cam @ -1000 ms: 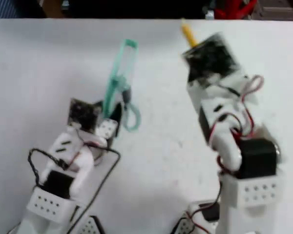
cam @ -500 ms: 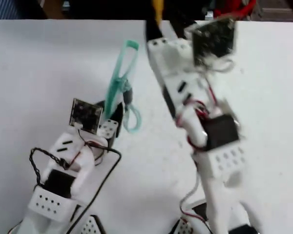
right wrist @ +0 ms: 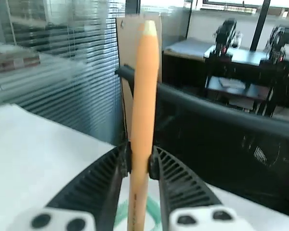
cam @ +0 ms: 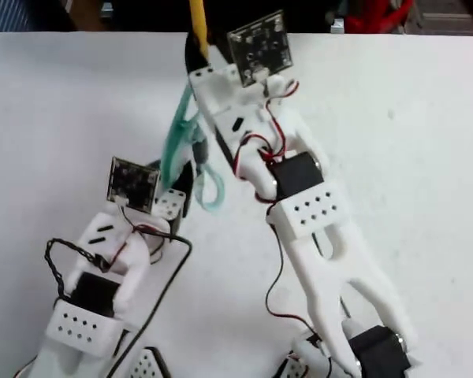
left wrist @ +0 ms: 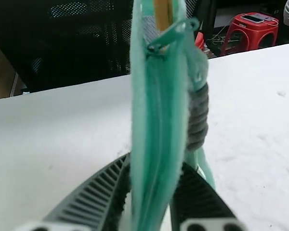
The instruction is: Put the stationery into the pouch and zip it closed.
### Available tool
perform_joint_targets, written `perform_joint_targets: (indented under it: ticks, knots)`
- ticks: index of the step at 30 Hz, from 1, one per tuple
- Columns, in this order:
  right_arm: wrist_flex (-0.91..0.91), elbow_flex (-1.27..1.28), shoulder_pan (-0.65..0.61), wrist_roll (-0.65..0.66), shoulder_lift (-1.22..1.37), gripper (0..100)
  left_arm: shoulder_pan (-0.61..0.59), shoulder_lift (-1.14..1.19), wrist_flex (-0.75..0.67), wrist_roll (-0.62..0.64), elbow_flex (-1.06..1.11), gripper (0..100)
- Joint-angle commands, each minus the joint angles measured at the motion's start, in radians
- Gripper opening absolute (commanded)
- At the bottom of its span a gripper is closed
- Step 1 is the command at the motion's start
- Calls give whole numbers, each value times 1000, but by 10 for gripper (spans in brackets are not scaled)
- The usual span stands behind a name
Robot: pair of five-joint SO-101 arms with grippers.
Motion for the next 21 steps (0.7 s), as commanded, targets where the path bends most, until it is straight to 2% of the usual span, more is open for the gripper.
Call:
perform_joint_targets:
  ticks: [1,4,9,14,21]
  knots:
    - [2,38,-5,-9,-53,18,-13,-16,-28,-3,-8,118]
    - [113,46,-58,0,-85,57,-12,-16,-28,-3,-8,119]
    - [378,-5,-113,0,-157,333,-13,-16,-28,-3,-6,120]
    - [558,-146,-76,2,-240,320,-13,-16,-28,-3,-5,120]
    - [664,-180,30,2,-262,262,-15,-16,-26,-3,-6,120]
